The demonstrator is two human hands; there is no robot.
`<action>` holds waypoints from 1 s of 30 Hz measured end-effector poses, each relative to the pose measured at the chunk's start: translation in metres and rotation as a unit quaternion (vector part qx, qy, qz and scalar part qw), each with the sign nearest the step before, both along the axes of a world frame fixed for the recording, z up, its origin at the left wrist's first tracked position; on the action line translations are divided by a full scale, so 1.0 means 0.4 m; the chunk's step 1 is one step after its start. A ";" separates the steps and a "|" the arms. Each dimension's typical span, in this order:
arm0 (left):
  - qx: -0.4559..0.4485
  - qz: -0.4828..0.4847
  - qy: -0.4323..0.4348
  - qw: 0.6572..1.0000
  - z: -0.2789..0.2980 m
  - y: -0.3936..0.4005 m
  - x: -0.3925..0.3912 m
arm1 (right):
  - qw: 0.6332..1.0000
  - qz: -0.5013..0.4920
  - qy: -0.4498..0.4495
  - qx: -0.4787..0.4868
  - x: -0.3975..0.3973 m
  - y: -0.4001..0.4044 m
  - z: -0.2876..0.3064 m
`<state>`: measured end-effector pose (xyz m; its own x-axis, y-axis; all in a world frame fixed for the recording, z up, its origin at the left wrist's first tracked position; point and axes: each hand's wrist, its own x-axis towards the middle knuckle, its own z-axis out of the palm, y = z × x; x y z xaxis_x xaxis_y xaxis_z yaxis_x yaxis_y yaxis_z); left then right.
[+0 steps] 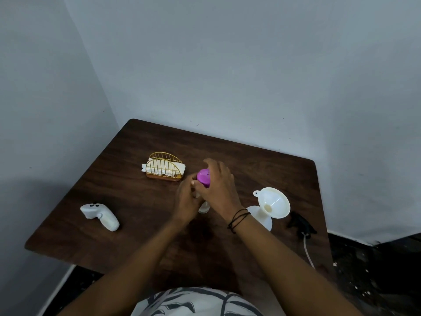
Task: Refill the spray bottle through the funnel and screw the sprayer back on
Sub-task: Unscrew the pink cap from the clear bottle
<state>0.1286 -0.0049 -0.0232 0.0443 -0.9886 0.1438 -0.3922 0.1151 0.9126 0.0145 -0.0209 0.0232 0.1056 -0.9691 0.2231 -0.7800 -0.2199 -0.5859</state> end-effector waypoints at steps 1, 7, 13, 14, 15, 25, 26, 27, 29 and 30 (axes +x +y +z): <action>-0.008 -0.009 -0.001 1.000 0.000 0.002 0.002 | 0.999 0.022 -0.021 0.014 -0.006 -0.001 -0.003; 0.000 -0.003 0.006 1.000 0.007 -0.001 -0.002 | 0.999 -0.006 0.023 -0.039 0.005 0.003 -0.013; 0.016 -0.005 -0.019 1.000 -0.002 -0.003 0.003 | 0.997 0.069 -0.020 0.002 -0.015 0.001 -0.010; 0.011 -0.003 -0.017 1.000 -0.002 -0.004 0.001 | 0.999 0.048 0.006 -0.020 -0.012 0.004 -0.015; 0.008 0.001 -0.008 1.000 0.000 -0.004 -0.002 | 0.999 0.010 0.022 -0.031 -0.009 0.003 -0.018; 0.011 -0.007 0.007 1.000 0.002 0.003 0.000 | 0.999 -0.028 -0.010 -0.036 -0.012 0.010 -0.031; 0.010 -0.006 0.012 1.000 0.005 0.003 -0.002 | 0.998 -0.051 -0.024 -0.029 -0.010 0.011 -0.027; 0.010 -0.005 0.011 1.000 0.007 0.003 -0.003 | 0.997 -0.055 -0.041 -0.021 -0.012 0.011 -0.026; 0.008 -0.007 -0.012 1.000 0.005 0.001 0.001 | 0.997 -0.021 -0.067 -0.012 -0.015 0.016 -0.030; 0.004 -0.010 -0.023 1.000 0.004 0.001 0.003 | 0.997 -0.001 -0.073 -0.008 -0.014 0.019 -0.031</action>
